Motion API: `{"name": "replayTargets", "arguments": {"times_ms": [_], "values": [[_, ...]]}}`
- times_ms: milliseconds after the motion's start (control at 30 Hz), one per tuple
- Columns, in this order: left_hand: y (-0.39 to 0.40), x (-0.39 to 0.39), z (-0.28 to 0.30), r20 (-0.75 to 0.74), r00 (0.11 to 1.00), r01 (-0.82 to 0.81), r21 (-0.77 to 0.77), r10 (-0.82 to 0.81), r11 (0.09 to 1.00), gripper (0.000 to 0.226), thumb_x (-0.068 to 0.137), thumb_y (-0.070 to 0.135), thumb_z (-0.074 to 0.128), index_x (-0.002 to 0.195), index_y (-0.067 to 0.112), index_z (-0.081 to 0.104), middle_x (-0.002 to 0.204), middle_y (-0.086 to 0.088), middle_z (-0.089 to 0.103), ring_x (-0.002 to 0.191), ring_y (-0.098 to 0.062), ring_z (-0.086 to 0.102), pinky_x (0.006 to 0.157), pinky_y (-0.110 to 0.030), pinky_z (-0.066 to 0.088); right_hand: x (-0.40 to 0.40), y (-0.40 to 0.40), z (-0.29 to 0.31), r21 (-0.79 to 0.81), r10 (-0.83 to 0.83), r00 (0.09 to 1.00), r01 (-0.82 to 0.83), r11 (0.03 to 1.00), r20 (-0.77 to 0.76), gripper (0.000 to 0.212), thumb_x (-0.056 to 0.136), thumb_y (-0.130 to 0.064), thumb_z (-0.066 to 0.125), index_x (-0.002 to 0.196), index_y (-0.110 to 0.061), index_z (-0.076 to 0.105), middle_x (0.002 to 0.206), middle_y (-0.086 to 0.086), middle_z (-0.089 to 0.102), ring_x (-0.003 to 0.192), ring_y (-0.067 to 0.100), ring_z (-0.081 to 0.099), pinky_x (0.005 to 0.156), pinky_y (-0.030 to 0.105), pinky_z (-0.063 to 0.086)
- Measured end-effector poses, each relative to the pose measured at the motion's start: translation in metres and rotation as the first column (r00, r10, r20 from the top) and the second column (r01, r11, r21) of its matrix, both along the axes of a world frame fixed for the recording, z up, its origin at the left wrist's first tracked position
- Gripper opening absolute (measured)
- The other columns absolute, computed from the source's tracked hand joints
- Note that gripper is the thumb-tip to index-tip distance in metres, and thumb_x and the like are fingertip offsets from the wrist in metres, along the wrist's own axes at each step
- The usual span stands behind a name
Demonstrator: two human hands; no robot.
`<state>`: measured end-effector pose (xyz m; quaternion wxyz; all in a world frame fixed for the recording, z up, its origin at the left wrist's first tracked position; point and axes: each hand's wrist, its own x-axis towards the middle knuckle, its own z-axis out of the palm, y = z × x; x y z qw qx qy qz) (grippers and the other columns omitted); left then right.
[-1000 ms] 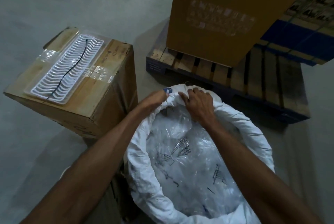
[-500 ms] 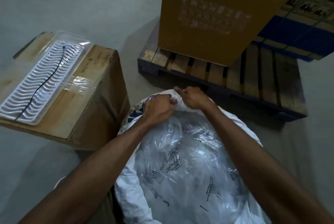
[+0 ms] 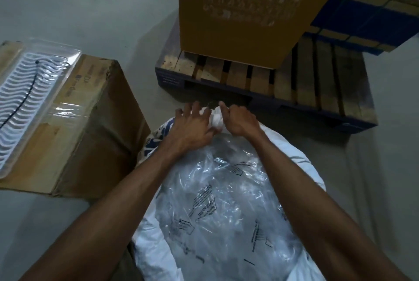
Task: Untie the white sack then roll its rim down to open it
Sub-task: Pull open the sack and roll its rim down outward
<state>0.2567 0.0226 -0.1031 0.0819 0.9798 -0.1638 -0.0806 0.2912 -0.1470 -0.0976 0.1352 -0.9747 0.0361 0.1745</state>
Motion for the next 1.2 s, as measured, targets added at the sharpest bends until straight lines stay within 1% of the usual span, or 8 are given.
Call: {"name": "replayTargets", "arguments": {"times_ms": [133, 367, 533, 667, 867, 967, 1067, 1200], "values": [[-0.011, 0.005, -0.010, -0.007, 0.999, 0.040, -0.132, -0.041, 0.990, 0.049, 0.097, 0.050, 0.053, 0.128, 0.011, 0.056, 0.132, -0.010, 0.055, 0.114, -0.032, 0.055, 0.089, -0.046, 0.047, 0.022, -0.012, 0.012, 0.142, -0.031, 0.948, 0.080, 0.987, -0.317, 0.072, 0.106, -0.060, 0.021, 0.143, -0.010, 0.056, 0.143, 0.018, 0.058, 0.122, 0.032, 0.059, 0.099, 0.040, 0.043], [-0.011, 0.018, -0.004, -0.104, 0.976, -0.210, -0.261, 0.189, 0.942, 0.052, 0.095, 0.063, 0.047, 0.115, 0.019, 0.068, 0.109, -0.005, 0.071, 0.088, -0.023, 0.059, 0.083, -0.039, 0.045, -0.048, -0.026, 0.007, -0.370, 0.091, 0.938, 0.042, 0.928, 0.335, 0.069, 0.103, -0.065, 0.022, 0.114, -0.013, 0.067, 0.110, 0.011, 0.068, 0.099, 0.032, 0.060, 0.084, 0.044, 0.043], [-0.015, 0.026, -0.004, -0.187, 0.966, -0.214, -0.206, 0.176, 0.955, 0.055, 0.094, 0.065, 0.048, 0.123, 0.021, 0.063, 0.121, -0.009, 0.066, 0.101, -0.029, 0.059, 0.085, -0.040, 0.044, -0.053, -0.044, -0.006, -0.211, -0.081, 0.971, 0.129, 0.969, 0.225, 0.084, 0.095, -0.078, 0.017, 0.104, -0.014, 0.070, 0.101, 0.014, 0.073, 0.093, 0.034, 0.068, 0.076, 0.039, 0.044], [-0.026, 0.016, -0.009, 0.117, 0.992, 0.062, -0.088, -0.052, 0.994, 0.067, 0.091, 0.060, 0.036, 0.141, 0.016, 0.046, 0.137, -0.015, 0.051, 0.123, -0.035, 0.046, 0.105, -0.049, 0.036, -0.032, -0.061, -0.004, 0.041, -0.155, 0.987, 0.154, 0.987, 0.030, 0.084, 0.098, -0.075, 0.011, 0.111, -0.014, 0.068, 0.113, 0.015, 0.069, 0.100, 0.035, 0.064, 0.079, 0.038, 0.040], [-0.058, 0.016, -0.013, 0.077, 0.982, 0.183, -0.138, -0.173, 0.974, 0.055, 0.100, 0.061, 0.037, 0.125, 0.017, 0.059, 0.121, -0.009, 0.064, 0.111, -0.029, 0.056, 0.086, -0.041, 0.044, -0.005, -0.077, -0.001, 0.229, -0.145, 0.914, 0.244, 0.942, -0.378, 0.091, 0.098, -0.076, 0.013, 0.139, -0.010, 0.060, 0.136, 0.013, 0.061, 0.120, 0.029, 0.059, 0.105, 0.041, 0.040], [-0.061, 0.021, -0.012, 0.051, 0.991, 0.131, -0.199, -0.123, 0.971, 0.041, 0.102, 0.051, 0.046, 0.116, 0.018, 0.065, 0.115, -0.006, 0.066, 0.106, -0.027, 0.057, 0.085, -0.041, 0.046, -0.021, -0.083, 0.003, 0.257, -0.132, 0.974, 0.177, 0.950, -0.183, 0.082, 0.100, -0.074, 0.017, 0.127, -0.013, 0.066, 0.120, 0.012, 0.067, 0.109, 0.030, 0.063, 0.093, 0.041, 0.046], [-0.061, 0.026, -0.013, 0.019, 0.997, 0.080, -0.213, -0.078, 0.974, 0.039, 0.102, 0.049, 0.045, 0.111, 0.018, 0.068, 0.113, -0.006, 0.068, 0.105, -0.028, 0.059, 0.086, -0.042, 0.049, -0.067, -0.090, 0.008, -0.205, 0.048, 0.976, -0.003, 0.979, 0.213, 0.069, 0.102, -0.068, 0.018, 0.118, -0.018, 0.063, 0.113, 0.011, 0.066, 0.104, 0.035, 0.061, 0.083, 0.044, 0.045], [-0.065, 0.026, -0.013, -0.045, 0.997, 0.055, -0.213, -0.066, 0.976, 0.043, 0.102, 0.052, 0.043, 0.106, 0.018, 0.070, 0.113, -0.009, 0.070, 0.102, -0.028, 0.060, 0.083, -0.040, 0.048, -0.111, -0.096, 0.001, -0.217, -0.150, 0.974, 0.185, 0.958, 0.172, 0.073, 0.101, -0.068, 0.022, 0.126, -0.009, 0.057, 0.119, 0.017, 0.067, 0.103, 0.038, 0.065, 0.082, 0.044, 0.050]]}}
